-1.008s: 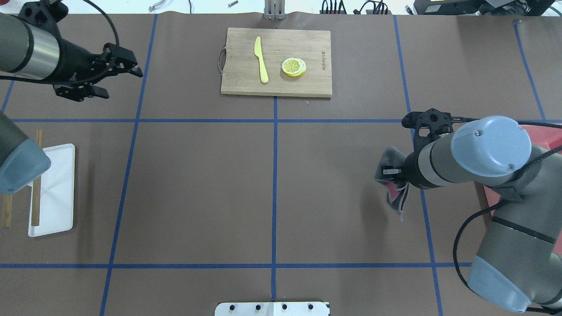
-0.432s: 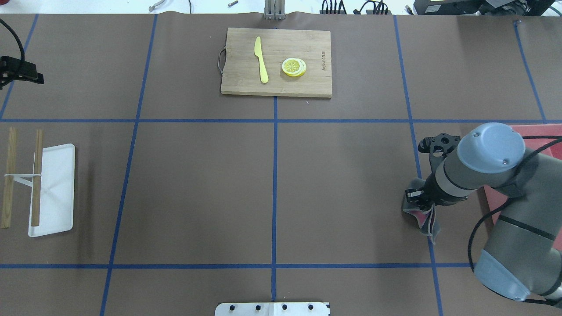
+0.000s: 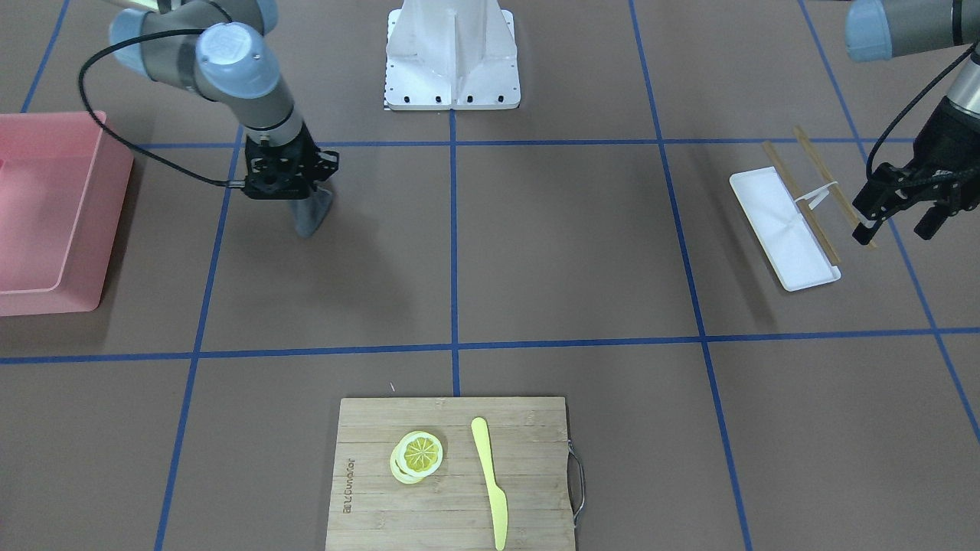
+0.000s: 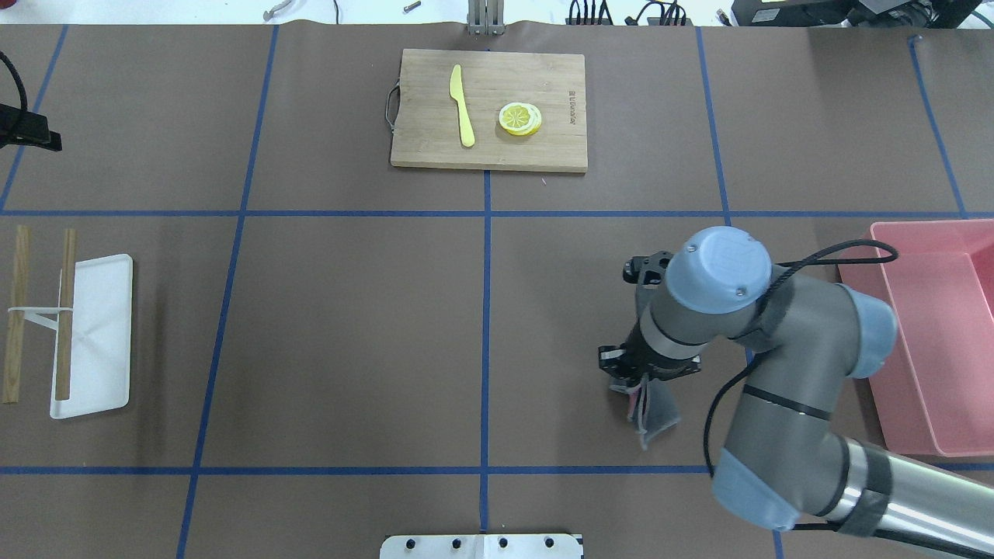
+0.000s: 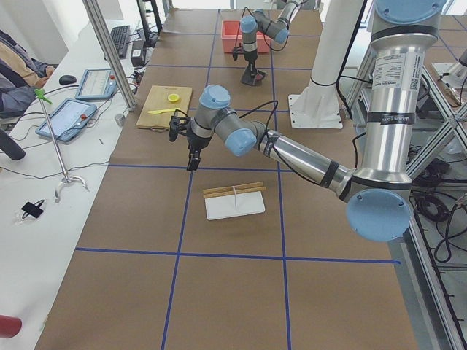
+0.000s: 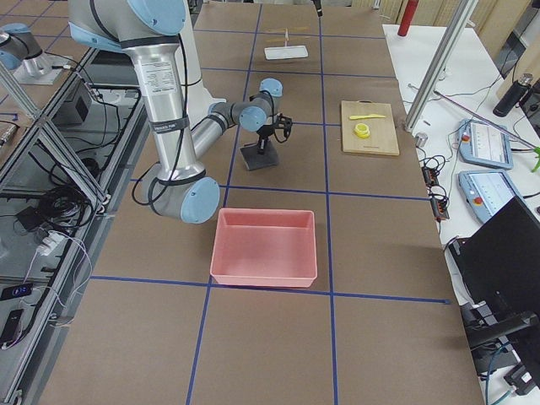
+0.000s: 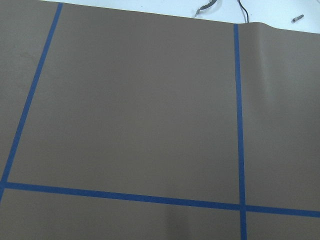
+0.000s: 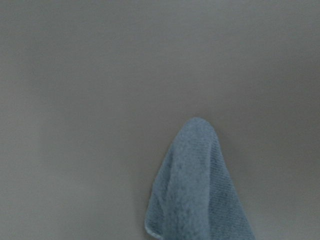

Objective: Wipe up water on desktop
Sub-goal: 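Wipe the cloth back and forth across the table with the right gripper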

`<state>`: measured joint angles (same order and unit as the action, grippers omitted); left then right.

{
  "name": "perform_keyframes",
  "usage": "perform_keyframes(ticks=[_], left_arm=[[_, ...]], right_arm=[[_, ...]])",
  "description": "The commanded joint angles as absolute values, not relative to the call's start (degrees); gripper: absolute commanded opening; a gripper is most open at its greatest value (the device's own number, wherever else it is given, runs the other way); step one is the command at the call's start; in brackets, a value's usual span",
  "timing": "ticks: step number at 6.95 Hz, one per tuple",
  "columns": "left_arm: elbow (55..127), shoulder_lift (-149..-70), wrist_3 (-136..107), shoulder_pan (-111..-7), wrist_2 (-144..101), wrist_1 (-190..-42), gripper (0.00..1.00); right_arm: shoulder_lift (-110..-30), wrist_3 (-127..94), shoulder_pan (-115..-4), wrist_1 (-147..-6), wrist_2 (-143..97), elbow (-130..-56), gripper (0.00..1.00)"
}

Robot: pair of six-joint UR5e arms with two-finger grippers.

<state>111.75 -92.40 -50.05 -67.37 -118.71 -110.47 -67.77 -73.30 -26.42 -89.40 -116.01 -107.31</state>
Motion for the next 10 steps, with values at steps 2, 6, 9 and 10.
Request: perform_keyframes(ticks=[2,6,9,10], left_arm=[[111.62,-92.02,-50.01,-67.5,-119.88,-110.48,0.98],[111.18,-92.02,-49.83,-67.94,-120.67,-110.48,0.98],[111.1,-92.02,-49.83,-68.64,-121.55,-110.48,0.98],[110.92,-91.85,-49.05,-68.82,-121.55,-110.48,0.98]], right_arm=[[-56.59,-81.56,-23.28,-89.2,-116.19,-100.28,0.0],[-86.86,-56.75,-38.03,-88.77,-123.66,-111.96,0.0],[-81.52,-58.93,-35.79,-89.64,-123.49,-111.01,0.0],[-76.25,-65.67,-32.03,-89.65,-123.4,-110.14,0.0]])
